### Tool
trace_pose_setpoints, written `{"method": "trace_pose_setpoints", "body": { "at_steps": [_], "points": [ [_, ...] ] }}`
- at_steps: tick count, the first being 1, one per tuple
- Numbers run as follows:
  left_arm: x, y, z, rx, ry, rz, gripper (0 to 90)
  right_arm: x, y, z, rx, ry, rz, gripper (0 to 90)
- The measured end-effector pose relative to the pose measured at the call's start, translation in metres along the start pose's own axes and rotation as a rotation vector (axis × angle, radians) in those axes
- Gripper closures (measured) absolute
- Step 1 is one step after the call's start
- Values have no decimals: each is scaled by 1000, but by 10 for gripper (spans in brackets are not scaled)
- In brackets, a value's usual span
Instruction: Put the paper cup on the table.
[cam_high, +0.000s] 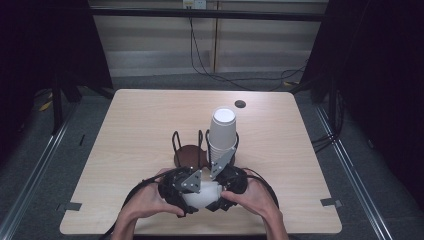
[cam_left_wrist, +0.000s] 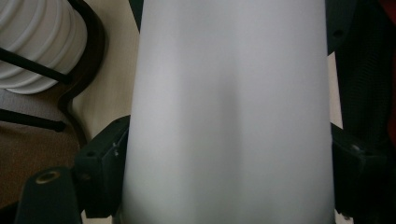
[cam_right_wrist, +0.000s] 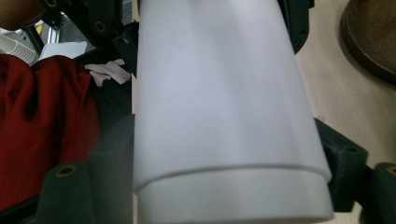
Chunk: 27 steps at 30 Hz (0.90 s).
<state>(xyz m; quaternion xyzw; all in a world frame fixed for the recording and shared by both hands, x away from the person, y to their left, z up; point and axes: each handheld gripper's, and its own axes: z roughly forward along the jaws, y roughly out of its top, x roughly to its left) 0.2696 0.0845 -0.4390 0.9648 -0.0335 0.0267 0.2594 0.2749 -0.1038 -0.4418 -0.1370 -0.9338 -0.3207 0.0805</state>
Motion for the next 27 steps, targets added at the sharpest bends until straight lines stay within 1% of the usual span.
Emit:
{"method": "trace_pose_setpoints", "body": {
  "at_steps": [1,2,4,6,7,8,9,10,11,12,13,15,16,19,20,22,23,25,26,27],
  "points": [
    [0,0,0,2,2,1,161,0,0,0,6,0,0,232],
    [0,0,0,1,2,3,159,0,0,1,-2,5,-2,235],
    [0,-1,1,-3,2,5,151,0,0,1,2,0,0,239],
    [1,-2,1,-12,-5,7,145,0,0,0,1,-5,6,241],
    [2,-2,1,-22,-9,4,138,0,-1,0,-2,1,12,242],
    [2,-2,1,-22,-9,4,134,0,-1,0,-2,1,12,242],
    [2,-3,1,-30,-19,-3,134,-1,-1,0,-6,8,13,241],
    [3,-4,1,-45,-14,-11,128,-1,-1,0,-9,11,12,241],
    [3,-5,0,-47,-5,-10,127,-1,-1,-1,-7,13,23,241],
    [3,-5,0,-51,3,-11,126,0,-1,-1,-10,1,24,241],
    [3,-5,-1,-64,-1,-8,126,0,-1,-1,-10,1,24,241],
    [4,-8,-4,-97,2,-4,125,-1,-1,-2,-31,0,10,242],
    [4,-9,-4,-104,4,-7,125,-1,-1,-2,-32,0,10,242],
    [6,-9,-3,-89,13,-24,105,0,0,-3,-30,-14,11,242],
    [6,-10,-2,-96,10,-31,99,0,0,-3,-29,-21,12,242],
    [7,-10,-2,-108,13,-23,97,-1,-1,-3,-21,-22,11,243],
    [7,-11,-2,-116,11,-23,97,-1,-1,-3,-28,-14,16,243],
    [6,-12,-3,-141,22,-7,97,-2,-2,-4,-33,-12,18,243],
    [6,-12,-3,-141,22,-7,97,-2,-2,-4,-33,-12,18,243],
    [6,-12,-4,-148,18,3,97,-2,-2,-5,-30,-14,16,243]
  ]
}}
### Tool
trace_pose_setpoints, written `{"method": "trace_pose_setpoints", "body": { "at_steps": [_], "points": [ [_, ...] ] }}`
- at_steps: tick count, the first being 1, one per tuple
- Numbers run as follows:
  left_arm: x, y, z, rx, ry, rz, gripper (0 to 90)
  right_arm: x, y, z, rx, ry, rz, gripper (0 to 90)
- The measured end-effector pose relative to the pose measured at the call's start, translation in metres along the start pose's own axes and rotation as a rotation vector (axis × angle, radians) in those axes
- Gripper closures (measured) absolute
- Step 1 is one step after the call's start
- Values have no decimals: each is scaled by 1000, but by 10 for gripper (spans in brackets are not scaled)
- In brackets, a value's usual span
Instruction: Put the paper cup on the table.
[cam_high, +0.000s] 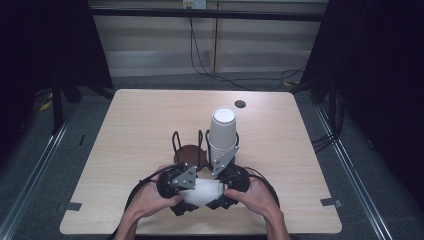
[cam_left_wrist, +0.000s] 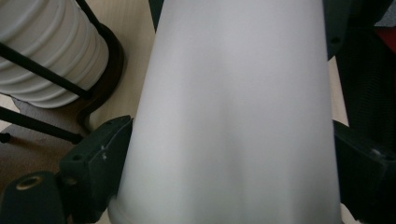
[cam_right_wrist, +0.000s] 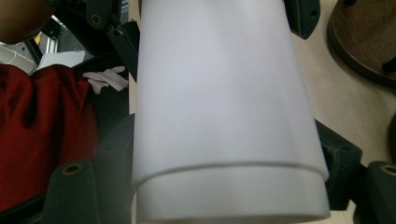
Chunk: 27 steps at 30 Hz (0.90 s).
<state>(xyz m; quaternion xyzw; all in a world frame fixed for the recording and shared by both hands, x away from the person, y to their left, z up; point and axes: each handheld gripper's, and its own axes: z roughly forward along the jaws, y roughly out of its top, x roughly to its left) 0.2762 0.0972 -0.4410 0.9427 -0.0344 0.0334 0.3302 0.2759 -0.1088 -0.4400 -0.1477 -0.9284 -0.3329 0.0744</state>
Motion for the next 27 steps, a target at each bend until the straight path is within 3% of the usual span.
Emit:
{"method": "trace_pose_setpoints", "body": {
  "at_steps": [3,11,17,23,27],
  "points": [
    [1,-2,-7,-60,-6,-9,97,0,-1,0,-1,-9,6,243],
    [2,-4,-14,-84,22,-23,98,-1,-3,-2,-10,-15,16,242],
    [3,-7,-18,-137,60,-56,100,-4,-8,-4,-31,-27,31,241],
    [9,-14,-31,-153,70,-75,149,-7,-17,-11,-47,-44,69,241],
    [10,-24,-41,-204,73,-106,154,-9,-23,-17,-58,-67,97,240]
  ]
}}
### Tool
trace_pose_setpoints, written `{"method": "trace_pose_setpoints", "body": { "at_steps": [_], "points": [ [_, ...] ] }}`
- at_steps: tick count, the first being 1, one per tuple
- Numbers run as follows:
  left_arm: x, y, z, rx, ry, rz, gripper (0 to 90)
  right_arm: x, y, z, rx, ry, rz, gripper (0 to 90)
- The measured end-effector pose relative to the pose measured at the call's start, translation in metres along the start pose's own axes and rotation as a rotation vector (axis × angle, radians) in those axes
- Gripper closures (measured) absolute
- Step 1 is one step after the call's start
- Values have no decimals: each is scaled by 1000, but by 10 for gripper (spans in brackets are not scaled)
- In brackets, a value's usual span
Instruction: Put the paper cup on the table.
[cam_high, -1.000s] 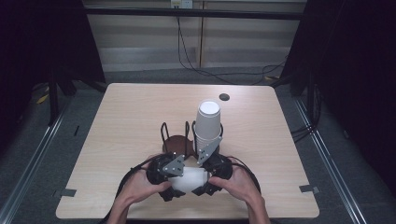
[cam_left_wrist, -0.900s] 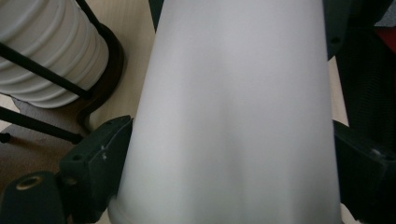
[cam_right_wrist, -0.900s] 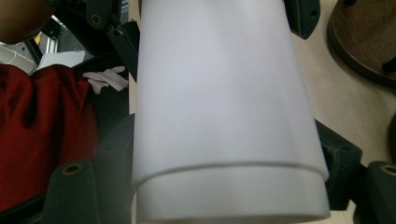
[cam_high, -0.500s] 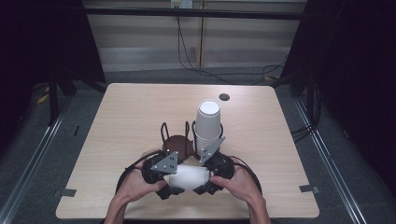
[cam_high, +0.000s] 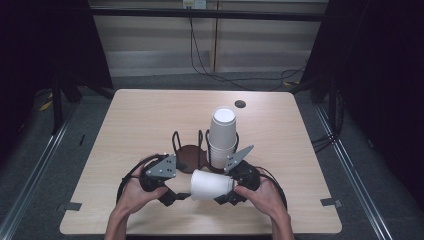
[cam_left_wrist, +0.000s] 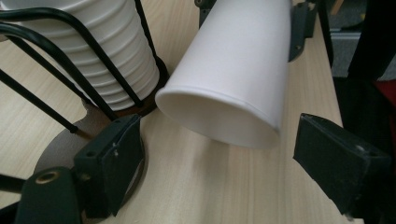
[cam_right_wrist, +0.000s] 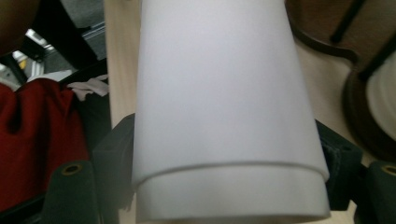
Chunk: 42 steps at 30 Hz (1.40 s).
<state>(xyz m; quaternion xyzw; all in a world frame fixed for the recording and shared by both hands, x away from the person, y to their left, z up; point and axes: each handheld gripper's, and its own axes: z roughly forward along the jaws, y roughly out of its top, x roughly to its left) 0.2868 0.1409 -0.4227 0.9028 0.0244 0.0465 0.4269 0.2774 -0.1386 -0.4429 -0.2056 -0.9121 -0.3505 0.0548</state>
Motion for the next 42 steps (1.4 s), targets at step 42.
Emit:
{"method": "trace_pose_setpoints", "body": {
  "at_steps": [42],
  "points": [
    [-10,-41,9,-317,-44,-250,157,0,-25,0,-404,42,37,239]
  ]
}}
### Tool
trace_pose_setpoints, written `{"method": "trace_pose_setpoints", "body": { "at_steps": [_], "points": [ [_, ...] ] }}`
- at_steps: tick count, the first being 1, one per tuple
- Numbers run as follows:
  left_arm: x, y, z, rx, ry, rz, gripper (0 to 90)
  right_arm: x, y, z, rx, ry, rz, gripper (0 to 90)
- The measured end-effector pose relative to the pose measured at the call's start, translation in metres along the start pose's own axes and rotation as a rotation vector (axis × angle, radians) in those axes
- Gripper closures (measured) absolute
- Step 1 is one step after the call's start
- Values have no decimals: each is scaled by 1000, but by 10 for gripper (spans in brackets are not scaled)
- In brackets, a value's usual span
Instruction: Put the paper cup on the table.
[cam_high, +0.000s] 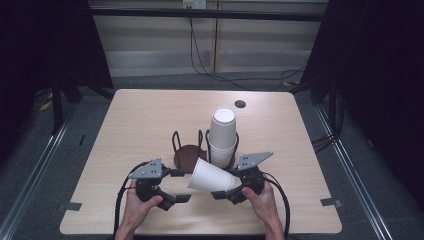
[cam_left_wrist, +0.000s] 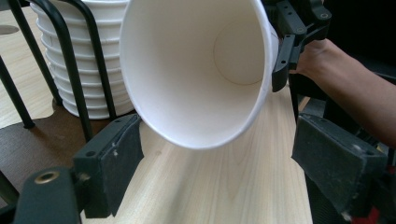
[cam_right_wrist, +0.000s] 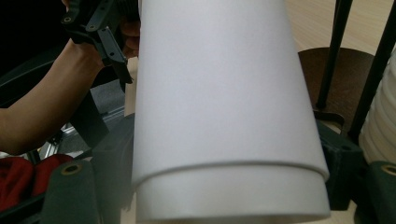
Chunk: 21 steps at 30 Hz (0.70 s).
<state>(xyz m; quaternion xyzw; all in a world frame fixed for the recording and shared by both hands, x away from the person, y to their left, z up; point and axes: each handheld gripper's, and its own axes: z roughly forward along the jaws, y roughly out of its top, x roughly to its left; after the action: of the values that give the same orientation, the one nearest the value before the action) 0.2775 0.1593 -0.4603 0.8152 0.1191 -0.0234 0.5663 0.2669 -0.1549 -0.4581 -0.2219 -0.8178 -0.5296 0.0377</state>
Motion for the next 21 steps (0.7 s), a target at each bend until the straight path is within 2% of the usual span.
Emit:
{"method": "trace_pose_setpoints", "body": {
  "at_steps": [7,10,11,18,21],
  "points": [
    [-3,-1,-1,-33,-2,3,157,0,-2,2,-61,39,-8,239],
    [-4,-1,-1,-62,-24,1,157,0,-4,3,-77,43,-10,239],
    [-4,-1,-1,-67,-19,-2,156,-1,-5,3,-99,58,-12,240],
    [-3,0,-4,-110,-5,-3,156,3,-4,5,-134,76,-42,240],
    [-3,0,-5,-129,-12,-10,156,3,-5,5,-133,77,-42,240]
  ]
}}
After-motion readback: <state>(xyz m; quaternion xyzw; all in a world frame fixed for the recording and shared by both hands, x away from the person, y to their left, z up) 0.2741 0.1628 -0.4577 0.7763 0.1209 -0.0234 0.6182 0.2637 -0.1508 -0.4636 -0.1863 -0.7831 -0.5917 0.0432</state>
